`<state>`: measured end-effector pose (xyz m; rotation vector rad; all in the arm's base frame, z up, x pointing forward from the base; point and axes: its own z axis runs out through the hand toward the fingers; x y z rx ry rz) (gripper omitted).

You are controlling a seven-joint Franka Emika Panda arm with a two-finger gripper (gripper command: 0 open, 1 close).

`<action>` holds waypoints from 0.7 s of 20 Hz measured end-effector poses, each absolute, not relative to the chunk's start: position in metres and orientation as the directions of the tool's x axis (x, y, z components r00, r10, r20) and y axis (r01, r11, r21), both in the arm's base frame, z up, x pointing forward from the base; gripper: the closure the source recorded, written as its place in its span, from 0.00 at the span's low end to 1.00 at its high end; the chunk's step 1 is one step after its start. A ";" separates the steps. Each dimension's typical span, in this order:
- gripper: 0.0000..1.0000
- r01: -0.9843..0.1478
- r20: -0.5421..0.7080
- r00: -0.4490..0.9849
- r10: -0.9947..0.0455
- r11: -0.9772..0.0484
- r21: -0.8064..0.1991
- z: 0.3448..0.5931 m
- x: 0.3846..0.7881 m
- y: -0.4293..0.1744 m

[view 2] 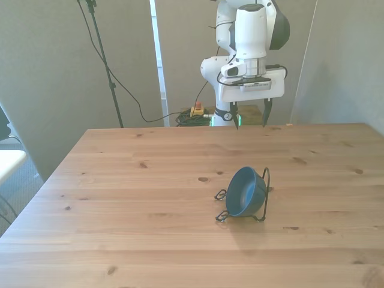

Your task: Unload the bowl

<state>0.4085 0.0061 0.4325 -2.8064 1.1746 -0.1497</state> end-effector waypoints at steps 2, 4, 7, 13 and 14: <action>0.00 -0.708 0.051 0.695 -0.717 -0.695 -0.127 0.432 0.409 0.004; 0.00 -0.712 0.061 0.686 -0.725 -0.687 -0.147 0.439 0.415 -0.005; 0.00 -0.705 0.075 0.682 -0.728 -0.681 -0.196 0.458 0.439 -0.023; 0.00 -0.663 0.067 0.711 -0.700 -0.699 -0.268 0.476 0.500 -0.025; 0.00 -0.659 0.062 0.714 -0.697 -0.699 -0.277 0.476 0.511 -0.025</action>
